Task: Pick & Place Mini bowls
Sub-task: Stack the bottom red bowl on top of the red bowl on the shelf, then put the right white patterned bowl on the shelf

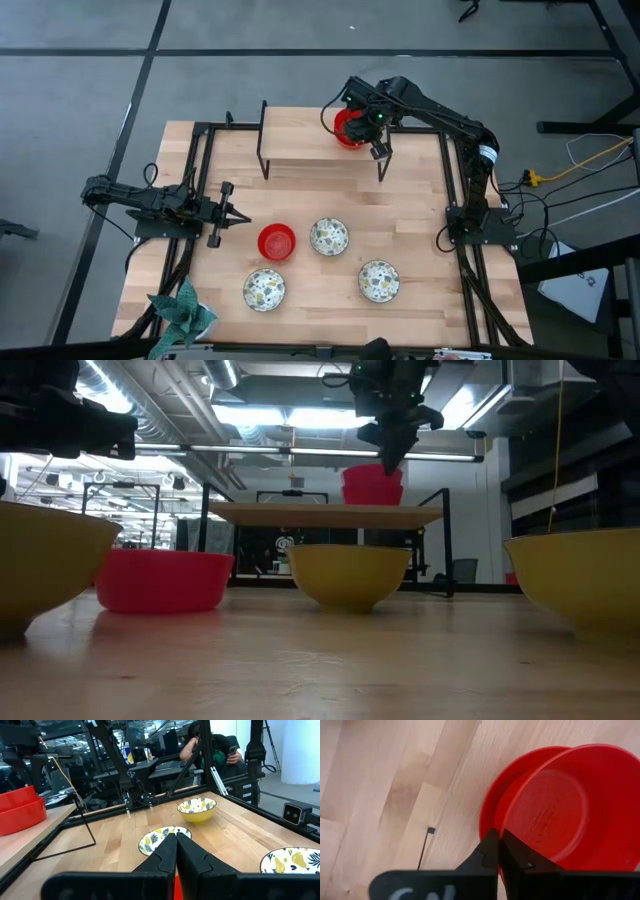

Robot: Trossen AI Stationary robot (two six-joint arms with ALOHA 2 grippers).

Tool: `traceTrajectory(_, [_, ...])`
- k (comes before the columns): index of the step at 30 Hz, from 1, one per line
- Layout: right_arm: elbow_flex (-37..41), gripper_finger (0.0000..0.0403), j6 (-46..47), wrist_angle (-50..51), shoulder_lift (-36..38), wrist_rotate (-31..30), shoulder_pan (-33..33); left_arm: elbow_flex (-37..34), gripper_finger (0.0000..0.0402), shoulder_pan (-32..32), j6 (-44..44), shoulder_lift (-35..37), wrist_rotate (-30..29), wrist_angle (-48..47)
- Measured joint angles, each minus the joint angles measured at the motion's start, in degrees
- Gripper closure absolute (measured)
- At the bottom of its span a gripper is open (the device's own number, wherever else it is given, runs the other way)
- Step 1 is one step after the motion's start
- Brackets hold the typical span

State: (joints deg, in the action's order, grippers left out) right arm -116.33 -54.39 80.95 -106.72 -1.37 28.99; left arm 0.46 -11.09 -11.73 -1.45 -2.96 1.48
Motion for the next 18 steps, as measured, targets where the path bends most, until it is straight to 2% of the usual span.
traceTrajectory(5, [0.0,0.0393,1.2,-0.2,0.0,0.1,0.0,0.0,0.0398,0.0,0.0,0.0,0.0,0.0])
traceTrajectory(13, [0.0,0.0343,1.7,-0.4,0.0,0.1,0.0,0.0,0.0398,0.0,0.0,0.0,0.0,0.0])
traceTrajectory(18, [0.0,0.0331,1.7,-0.4,0.0,1.2,0.0,0.0,0.0398,0.0,0.0,0.0,0.0,0.0])
